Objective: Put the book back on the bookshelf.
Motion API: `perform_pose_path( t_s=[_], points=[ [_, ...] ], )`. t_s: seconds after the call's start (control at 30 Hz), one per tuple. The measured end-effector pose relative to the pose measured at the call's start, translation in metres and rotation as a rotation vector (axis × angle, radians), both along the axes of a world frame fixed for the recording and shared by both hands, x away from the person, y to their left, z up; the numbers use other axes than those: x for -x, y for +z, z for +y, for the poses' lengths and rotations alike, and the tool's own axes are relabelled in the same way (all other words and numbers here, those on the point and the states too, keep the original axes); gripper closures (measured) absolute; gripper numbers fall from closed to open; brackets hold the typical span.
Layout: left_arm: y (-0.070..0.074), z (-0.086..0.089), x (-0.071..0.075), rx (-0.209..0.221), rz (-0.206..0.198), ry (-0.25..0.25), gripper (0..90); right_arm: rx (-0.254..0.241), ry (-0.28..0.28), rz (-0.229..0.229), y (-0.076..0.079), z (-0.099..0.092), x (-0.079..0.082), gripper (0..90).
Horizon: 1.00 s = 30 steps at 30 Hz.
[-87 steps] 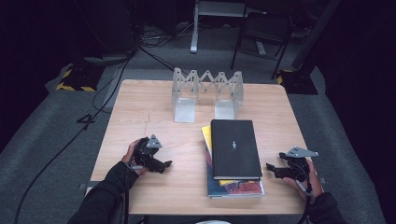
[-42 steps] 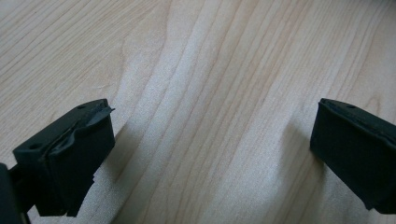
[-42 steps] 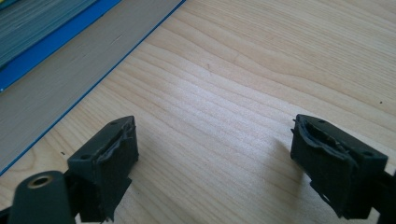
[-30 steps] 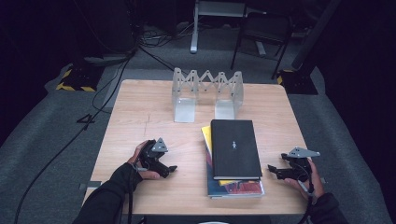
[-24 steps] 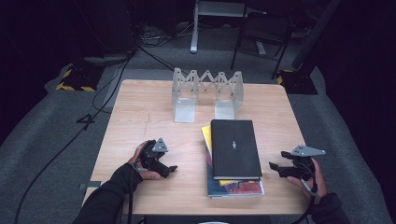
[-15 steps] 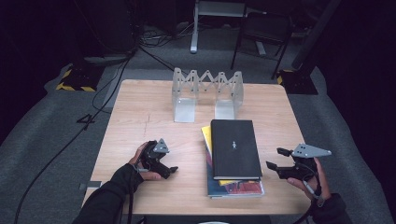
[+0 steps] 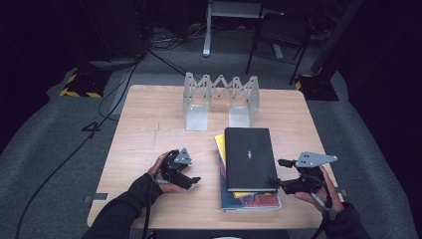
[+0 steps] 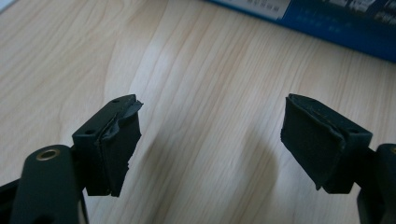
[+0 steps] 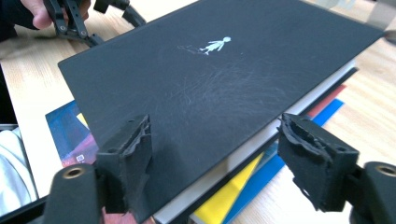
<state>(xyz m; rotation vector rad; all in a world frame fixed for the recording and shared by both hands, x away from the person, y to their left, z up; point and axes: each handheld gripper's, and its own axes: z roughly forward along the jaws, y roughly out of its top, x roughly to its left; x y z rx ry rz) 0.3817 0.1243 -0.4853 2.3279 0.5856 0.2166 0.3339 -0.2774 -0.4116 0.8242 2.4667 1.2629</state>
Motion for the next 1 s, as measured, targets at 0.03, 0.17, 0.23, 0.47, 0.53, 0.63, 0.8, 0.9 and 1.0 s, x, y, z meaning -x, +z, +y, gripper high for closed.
perform_pose_path(
  t_s=[0.03,0.17,0.23,0.47,0.53,0.63,0.8,0.9,1.0],
  points=[
    [0.002,-0.004,-0.001,-0.001,-0.007,-0.008,20.6,-0.007,0.003,0.009,-0.001,0.001,-0.002,23.4],
    [0.012,-0.018,-0.006,0.021,-0.027,-0.041,20.5,-0.027,0.006,0.059,-0.005,0.004,-0.016,14.3],
    [0.018,-0.030,-0.011,0.021,-0.050,-0.057,20.5,-0.053,0.020,0.106,-0.008,0.004,-0.024,11.3],
    [0.024,-0.045,-0.024,0.042,-0.071,-0.059,20.5,-0.052,0.046,0.181,-0.013,0.015,-0.045,1.1],
    [0.025,-0.047,-0.025,0.034,-0.086,-0.055,20.5,-0.038,0.048,0.179,-0.012,0.016,-0.045,1.1],
    [0.023,-0.052,-0.032,0.044,-0.066,-0.054,20.5,-0.031,0.046,0.167,-0.011,0.017,-0.043,1.5],
    [0.017,-0.054,-0.035,0.043,-0.042,-0.057,20.5,-0.025,0.055,0.149,-0.011,0.020,-0.039,2.0],
    [0.015,-0.053,-0.036,0.067,-0.019,-0.054,21.3,-0.037,0.087,0.148,-0.013,0.025,-0.035,3.3],
    [0.016,-0.053,-0.035,0.063,-0.027,-0.067,21.3,-0.026,0.096,0.137,-0.011,0.030,-0.030,4.5]
  ],
)
